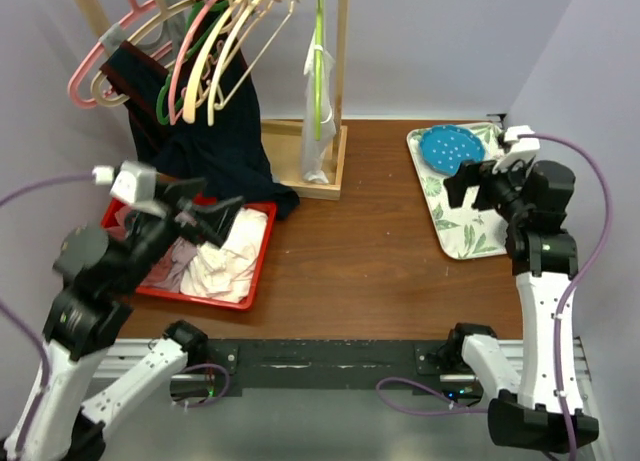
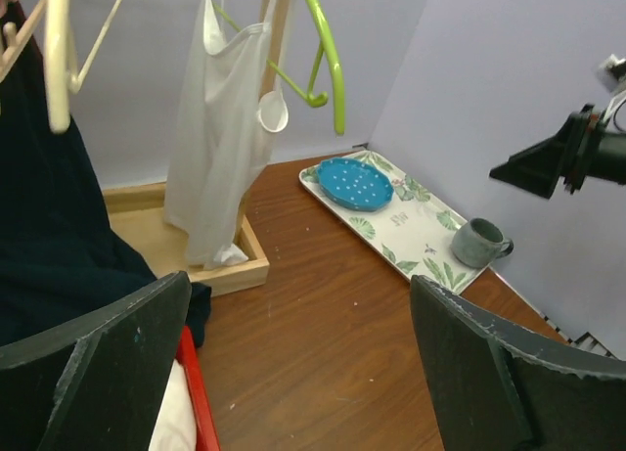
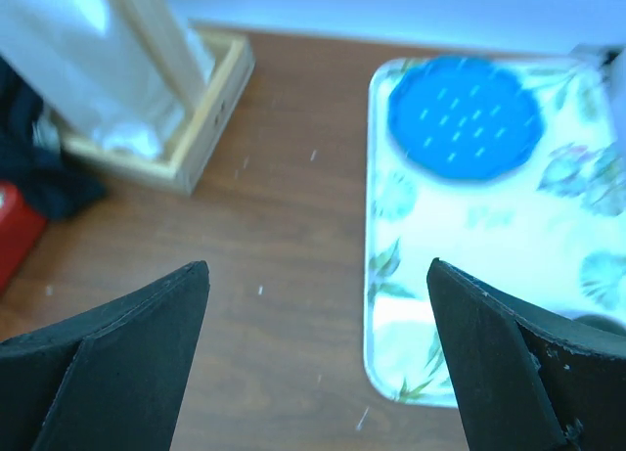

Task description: Place the tank top on the hanger

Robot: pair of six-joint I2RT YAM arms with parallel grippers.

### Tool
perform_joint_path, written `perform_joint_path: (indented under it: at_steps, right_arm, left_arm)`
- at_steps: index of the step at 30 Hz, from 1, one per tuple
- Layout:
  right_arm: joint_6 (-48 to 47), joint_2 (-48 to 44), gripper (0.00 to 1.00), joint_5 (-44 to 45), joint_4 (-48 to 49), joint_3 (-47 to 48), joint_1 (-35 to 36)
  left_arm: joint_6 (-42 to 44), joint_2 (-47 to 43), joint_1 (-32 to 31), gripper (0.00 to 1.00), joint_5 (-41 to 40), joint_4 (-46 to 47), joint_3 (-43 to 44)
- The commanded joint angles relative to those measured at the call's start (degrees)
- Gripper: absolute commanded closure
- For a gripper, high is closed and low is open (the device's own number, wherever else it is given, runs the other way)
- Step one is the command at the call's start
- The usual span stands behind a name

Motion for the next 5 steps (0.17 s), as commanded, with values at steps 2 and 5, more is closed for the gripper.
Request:
perform_joint_path:
  at_steps: [2,5]
  right_arm:
    - [2.47,-0.18,0.01,5.93,-2.14,5.89,-0.18]
    - [2.38,-0.71,0.01,6.72,-1.96,5.19,-0.27]
  left_arm:
    - [-3.49,-11.53,0.34,0.00,-5.40,-0.48,-13.33]
    - [-4.46,-14.53,0.25,0.00,-6.73,-2.50,-16.85]
